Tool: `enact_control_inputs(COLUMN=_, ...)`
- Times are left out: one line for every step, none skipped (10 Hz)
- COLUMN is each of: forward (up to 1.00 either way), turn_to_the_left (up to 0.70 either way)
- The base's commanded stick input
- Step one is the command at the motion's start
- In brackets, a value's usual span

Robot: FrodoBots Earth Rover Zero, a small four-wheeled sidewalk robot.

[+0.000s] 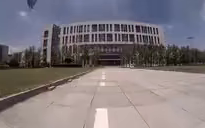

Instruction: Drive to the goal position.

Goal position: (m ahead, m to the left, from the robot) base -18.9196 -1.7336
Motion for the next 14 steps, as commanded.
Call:
enact_control_inputs(forward=0.5, turn_to_the_left=0.0)
enact_control_inputs(forward=0.5, turn_to_the_left=0.0)
enact_control_inputs(forward=0.5, turn_to_the_left=0.0)
enact_control_inputs(forward=0.5, turn_to_the_left=0.0)
enact_control_inputs(forward=0.5, turn_to_the_left=0.0)
enact_control_inputs(forward=0.5, turn_to_the_left=0.0)
enact_control_inputs(forward=0.5, turn_to_the_left=0.0)
enact_control_inputs(forward=0.5, turn_to_the_left=0.0)
enact_control_inputs(forward=0.5, turn_to_the_left=0.0)
enact_control_inputs(forward=0.5, turn_to_the_left=0.0)
enact_control_inputs(forward=0.5, turn_to_the_left=0.0)
enact_control_inputs(forward=0.5, turn_to_the_left=0.0)
enact_control_inputs(forward=0.5, turn_to_the_left=0.0)
enact_control_inputs(forward=0.5, turn_to_the_left=0.0)
